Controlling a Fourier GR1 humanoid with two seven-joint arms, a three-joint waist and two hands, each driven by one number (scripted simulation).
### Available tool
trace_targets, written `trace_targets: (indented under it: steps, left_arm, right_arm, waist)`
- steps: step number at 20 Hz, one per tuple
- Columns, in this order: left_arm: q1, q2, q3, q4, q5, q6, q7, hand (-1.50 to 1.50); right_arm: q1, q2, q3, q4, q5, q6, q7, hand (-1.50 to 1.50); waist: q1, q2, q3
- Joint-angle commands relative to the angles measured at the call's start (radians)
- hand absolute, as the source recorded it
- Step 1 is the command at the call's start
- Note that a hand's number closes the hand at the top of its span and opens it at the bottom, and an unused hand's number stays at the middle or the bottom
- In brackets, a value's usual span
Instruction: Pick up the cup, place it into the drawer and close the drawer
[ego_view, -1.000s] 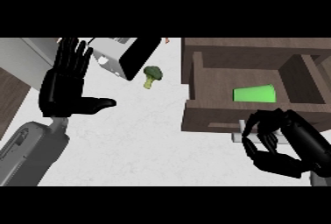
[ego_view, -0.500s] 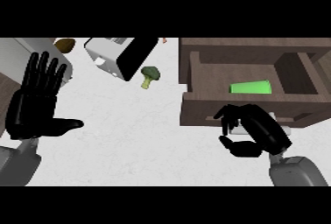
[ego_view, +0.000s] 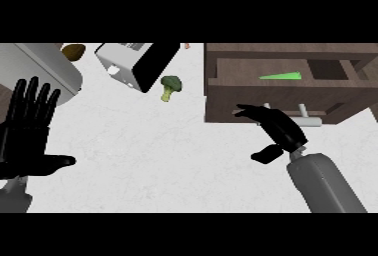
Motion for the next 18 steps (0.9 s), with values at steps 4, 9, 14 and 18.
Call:
trace_targets:
  steps: [4,9,14,18]
  left_arm:
    - [0.004,0.008,0.088,0.04,0.002,-0.098,0.023,-1.5]
    - [0.038,-0.047,0.078,0.053,-0.034,-0.127,-0.012,-1.5]
    - [0.055,0.02,0.117,-0.022,0.032,-0.164,0.095,-1.5]
    - [-0.007,-0.05,0.095,0.127,-0.052,-0.191,-0.015,-1.5]
  right_arm:
    - [-0.265,0.067,-0.087,0.388,0.024,-0.058,-0.064,-1.5]
    - [-0.401,0.048,-0.176,0.615,-0.02,-0.06,-0.173,-1.5]
    - [-0.499,-0.027,-0.208,0.811,0.001,-0.065,-0.26,-1.5]
    - [-0.557,-0.031,-0.229,0.889,0.004,-0.087,-0.269,-1.5]
  waist:
    - [0.006,0.003,0.0]
    - [0.013,0.006,0.001]
    - [0.04,0.013,0.002]
    - [0.039,0.024,0.001]
